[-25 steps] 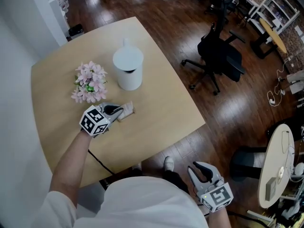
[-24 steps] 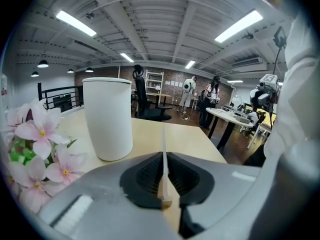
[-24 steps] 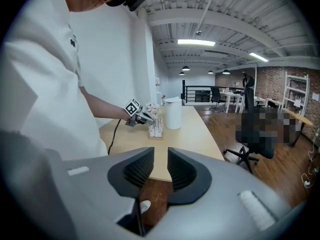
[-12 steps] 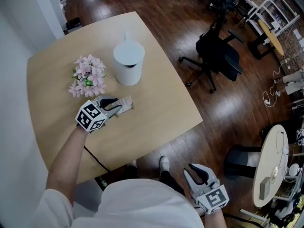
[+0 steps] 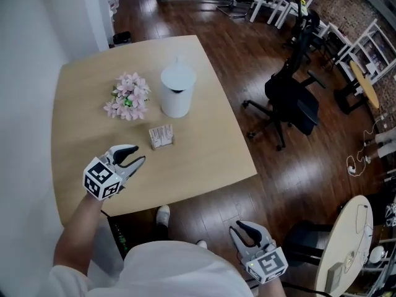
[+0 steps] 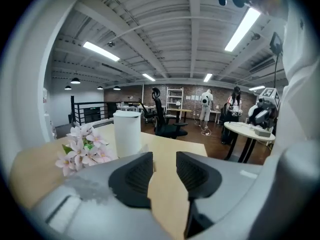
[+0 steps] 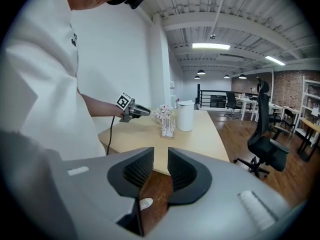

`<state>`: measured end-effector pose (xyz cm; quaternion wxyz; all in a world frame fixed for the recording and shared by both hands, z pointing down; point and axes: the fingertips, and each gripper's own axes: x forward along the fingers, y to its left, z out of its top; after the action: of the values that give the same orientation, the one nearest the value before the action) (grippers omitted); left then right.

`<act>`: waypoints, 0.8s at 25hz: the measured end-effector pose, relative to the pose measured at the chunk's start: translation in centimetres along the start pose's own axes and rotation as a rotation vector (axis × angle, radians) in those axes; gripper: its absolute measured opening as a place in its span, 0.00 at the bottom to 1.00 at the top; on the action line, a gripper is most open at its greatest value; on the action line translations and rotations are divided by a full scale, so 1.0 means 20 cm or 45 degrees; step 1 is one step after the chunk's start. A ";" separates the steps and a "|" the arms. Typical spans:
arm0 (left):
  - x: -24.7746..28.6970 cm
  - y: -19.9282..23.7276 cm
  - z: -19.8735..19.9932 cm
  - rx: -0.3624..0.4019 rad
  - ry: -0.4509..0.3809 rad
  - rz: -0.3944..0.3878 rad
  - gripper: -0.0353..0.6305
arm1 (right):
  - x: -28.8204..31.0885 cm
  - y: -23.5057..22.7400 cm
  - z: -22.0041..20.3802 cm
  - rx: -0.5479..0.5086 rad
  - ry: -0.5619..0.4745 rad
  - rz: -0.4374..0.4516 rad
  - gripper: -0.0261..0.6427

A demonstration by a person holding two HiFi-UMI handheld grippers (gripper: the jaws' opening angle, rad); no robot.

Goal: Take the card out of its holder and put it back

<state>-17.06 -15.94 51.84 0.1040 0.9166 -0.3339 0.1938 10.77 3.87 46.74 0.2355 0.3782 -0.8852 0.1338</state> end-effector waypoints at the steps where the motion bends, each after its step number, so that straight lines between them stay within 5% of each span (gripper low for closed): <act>1: -0.05 -0.10 0.02 -0.023 -0.028 0.007 0.29 | -0.04 -0.01 -0.02 -0.018 -0.012 0.019 0.18; 12: -0.25 -1.37 0.06 -0.119 -0.185 0.058 0.29 | -0.54 0.02 -0.34 -0.213 -0.065 0.223 0.17; 20: -0.29 -1.89 -0.06 -0.249 -0.161 0.123 0.26 | -0.78 0.12 -0.49 -0.240 -0.111 0.309 0.17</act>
<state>3.24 16.21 48.12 0.1621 0.8953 -0.4009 0.1071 21.60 19.07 46.88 0.2133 0.2503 -0.9424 0.0610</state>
